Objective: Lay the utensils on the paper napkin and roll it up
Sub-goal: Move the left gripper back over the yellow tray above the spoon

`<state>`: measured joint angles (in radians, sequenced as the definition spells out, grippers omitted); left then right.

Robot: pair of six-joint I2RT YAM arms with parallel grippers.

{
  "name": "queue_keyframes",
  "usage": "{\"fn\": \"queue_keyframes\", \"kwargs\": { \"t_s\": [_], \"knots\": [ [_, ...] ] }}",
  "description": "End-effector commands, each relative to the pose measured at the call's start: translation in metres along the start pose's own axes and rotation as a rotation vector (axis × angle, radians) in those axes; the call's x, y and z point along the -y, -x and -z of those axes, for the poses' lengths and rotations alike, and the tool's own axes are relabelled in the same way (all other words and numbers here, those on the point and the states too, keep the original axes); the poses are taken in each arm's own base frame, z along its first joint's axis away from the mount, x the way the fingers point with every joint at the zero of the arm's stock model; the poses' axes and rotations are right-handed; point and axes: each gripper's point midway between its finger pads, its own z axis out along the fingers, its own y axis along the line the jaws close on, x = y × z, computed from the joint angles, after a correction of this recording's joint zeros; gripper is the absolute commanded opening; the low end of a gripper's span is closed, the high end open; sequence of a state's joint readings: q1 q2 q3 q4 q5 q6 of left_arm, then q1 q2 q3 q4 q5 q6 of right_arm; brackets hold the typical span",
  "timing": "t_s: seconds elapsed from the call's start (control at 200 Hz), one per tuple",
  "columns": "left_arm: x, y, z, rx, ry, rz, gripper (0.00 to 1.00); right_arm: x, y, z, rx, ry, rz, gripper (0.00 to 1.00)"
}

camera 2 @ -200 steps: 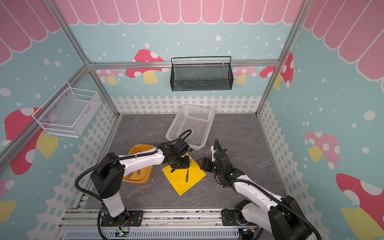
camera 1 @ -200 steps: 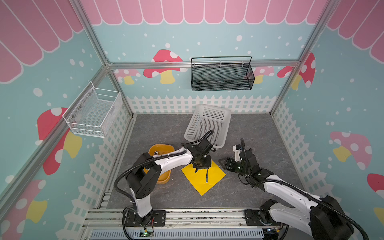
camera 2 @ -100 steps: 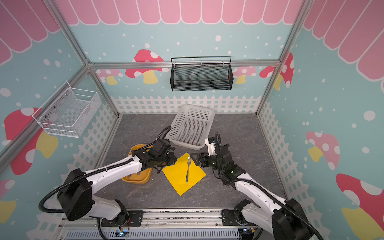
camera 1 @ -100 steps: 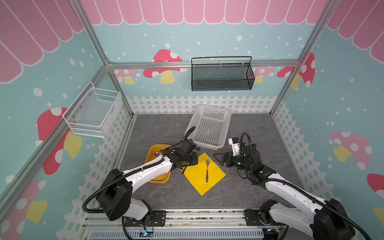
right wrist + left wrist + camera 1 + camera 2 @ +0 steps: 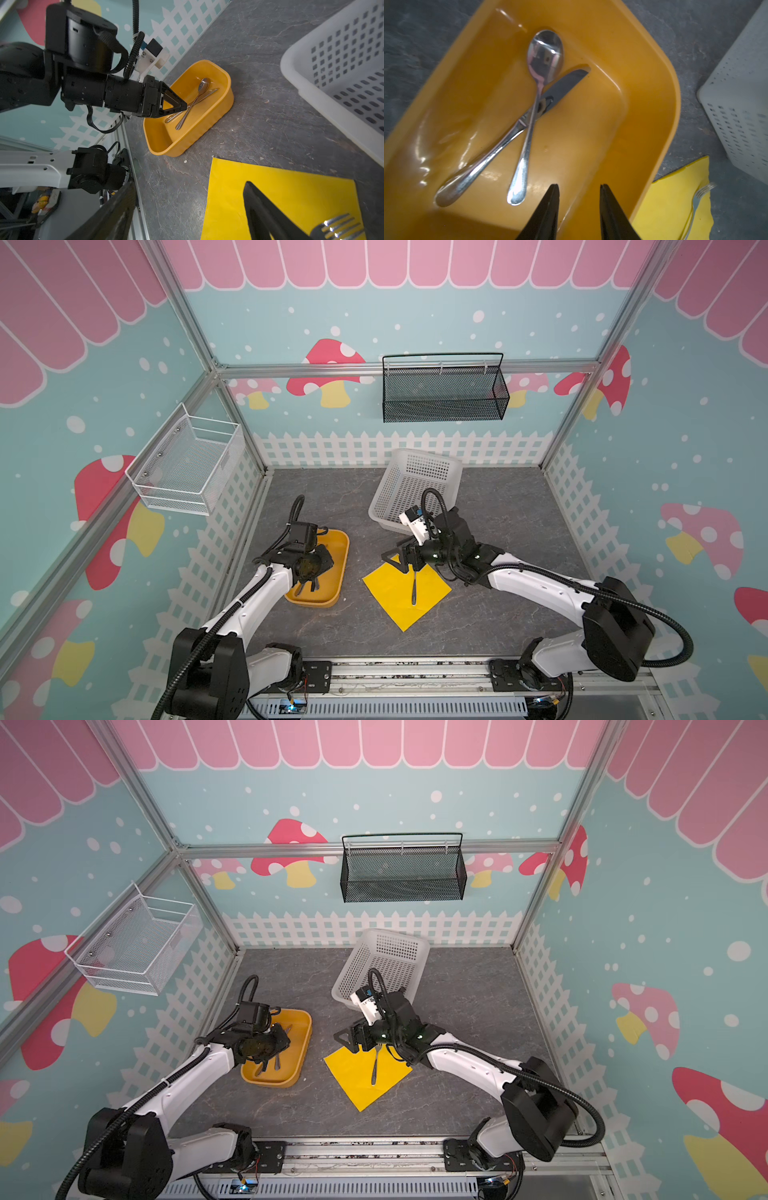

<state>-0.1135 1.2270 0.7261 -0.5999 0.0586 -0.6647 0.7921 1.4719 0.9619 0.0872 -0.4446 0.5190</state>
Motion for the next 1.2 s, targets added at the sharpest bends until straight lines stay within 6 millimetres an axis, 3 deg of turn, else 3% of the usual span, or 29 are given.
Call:
{"fn": "queue_keyframes", "kwargs": {
  "t_s": [0.0,0.225,0.58,0.815,1.196],
  "knots": [
    [-0.011,0.001,-0.007,-0.075,0.052,-0.033,0.36,-0.002,-0.018,-0.019,-0.13,-0.053,0.12,0.83],
    [-0.024,0.013,-0.028,-0.112,0.143,-0.013,0.3,-0.013,-0.027,-0.051,-0.228,-0.063,0.194,0.82],
    [-0.041,0.018,-0.043,-0.13,0.209,-0.013,0.3,-0.014,-0.021,-0.07,-0.228,-0.06,0.191,0.82],
    [-0.037,0.004,-0.056,-0.207,0.166,-0.009,0.29,-0.009,-0.02,-0.081,-0.232,-0.068,0.171,0.82],
    [-0.026,-0.017,-0.059,-0.281,0.103,-0.016,0.14,0.003,-0.025,-0.096,-0.26,-0.108,0.133,0.83]
  ]
}}
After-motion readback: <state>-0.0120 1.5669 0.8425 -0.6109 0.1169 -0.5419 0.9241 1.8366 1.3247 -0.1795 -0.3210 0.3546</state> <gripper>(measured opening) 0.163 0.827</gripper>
